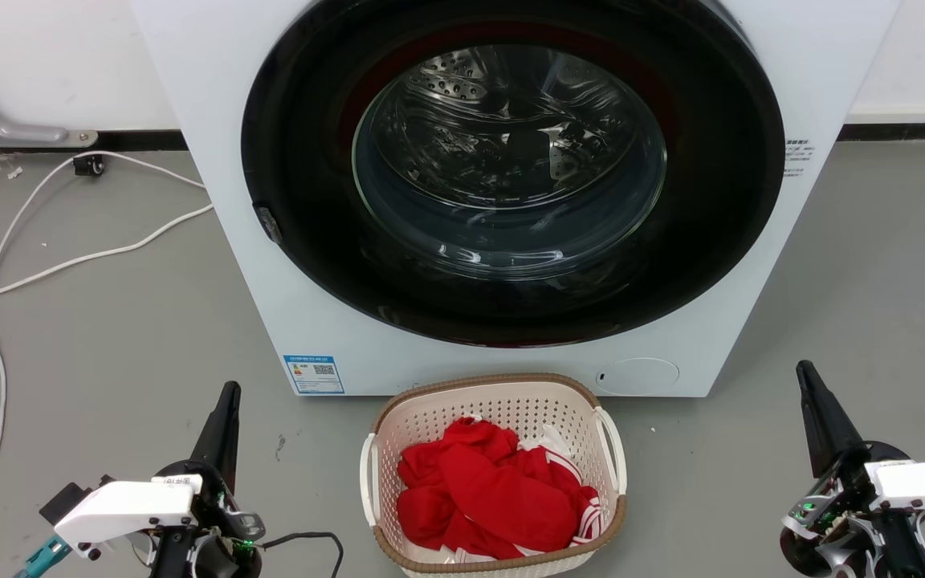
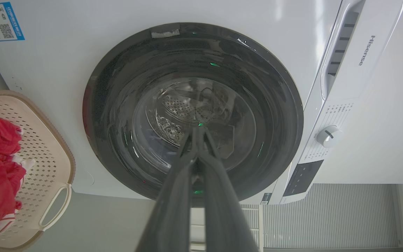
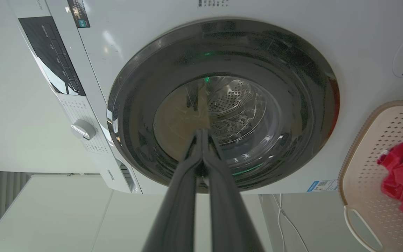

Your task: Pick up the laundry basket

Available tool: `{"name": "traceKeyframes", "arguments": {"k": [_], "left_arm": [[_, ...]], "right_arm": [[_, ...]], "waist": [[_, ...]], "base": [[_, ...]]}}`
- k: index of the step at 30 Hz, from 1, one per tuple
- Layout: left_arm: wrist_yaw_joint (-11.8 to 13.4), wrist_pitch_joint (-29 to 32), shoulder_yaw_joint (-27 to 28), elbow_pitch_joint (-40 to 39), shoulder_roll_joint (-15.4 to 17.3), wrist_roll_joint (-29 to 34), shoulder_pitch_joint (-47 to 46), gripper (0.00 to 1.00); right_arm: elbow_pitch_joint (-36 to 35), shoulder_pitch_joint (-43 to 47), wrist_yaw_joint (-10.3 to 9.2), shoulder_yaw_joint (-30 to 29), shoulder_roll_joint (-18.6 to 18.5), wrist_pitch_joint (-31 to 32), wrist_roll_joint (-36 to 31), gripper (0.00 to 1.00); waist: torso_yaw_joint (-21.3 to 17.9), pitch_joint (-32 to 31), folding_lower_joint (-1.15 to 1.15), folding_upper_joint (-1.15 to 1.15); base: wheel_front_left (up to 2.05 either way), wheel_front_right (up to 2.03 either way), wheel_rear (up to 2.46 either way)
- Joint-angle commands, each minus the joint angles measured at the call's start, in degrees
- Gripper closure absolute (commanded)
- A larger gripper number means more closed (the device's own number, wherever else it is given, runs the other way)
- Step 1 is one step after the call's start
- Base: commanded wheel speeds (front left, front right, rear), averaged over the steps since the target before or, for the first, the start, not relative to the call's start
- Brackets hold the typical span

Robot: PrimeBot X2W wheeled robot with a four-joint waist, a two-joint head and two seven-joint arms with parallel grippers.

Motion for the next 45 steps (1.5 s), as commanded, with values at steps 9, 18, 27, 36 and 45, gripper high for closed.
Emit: {"name": "traceKeyframes", "arguments": {"k": [9,18,27,36,45], "left_arm": [[-0.2,0.3,0.2,0.1,-0.1,0.5,-0.5,1.0],[-0.2,0.4,0.3,0.1,-0.1,0.6,-0.5,1.0],[-0.2,0.5,0.4,0.1,-0.2,0.6,-0.5,1.0],[-0.2,0.6,0.6,0.1,-0.3,0.7,-0.5,1.0],[0.0,-1.4,-1.6,-0.8,-0.5,1.3,0.4,0.0]], "right_arm": [[0.1,-0.7,0.0,-0.3,0.2,0.2,-0.3,1.0],[0.1,-0.7,0.0,-0.4,0.3,0.4,-0.5,1.0],[0.1,-0.7,0.0,-0.6,0.4,0.5,-0.6,1.0],[0.1,-0.8,0.0,-0.7,0.5,0.5,-0.8,1.0],[-1.0,1.4,0.0,0.9,0.4,-1.5,-1.8,0.0]], "waist": [[0.0,0.0,0.0,0.0],[0.0,0.0,0.0,0.0],[0.0,0.0,0.0,0.0],[0.0,0.0,0.0,0.0],[0.0,0.0,0.0,0.0]], "base": [[0.0,0.0,0.0],[0.0,0.0,0.0],[0.0,0.0,0.0],[0.0,0.0,0.0],[0.0,0.0,0.0]]}}
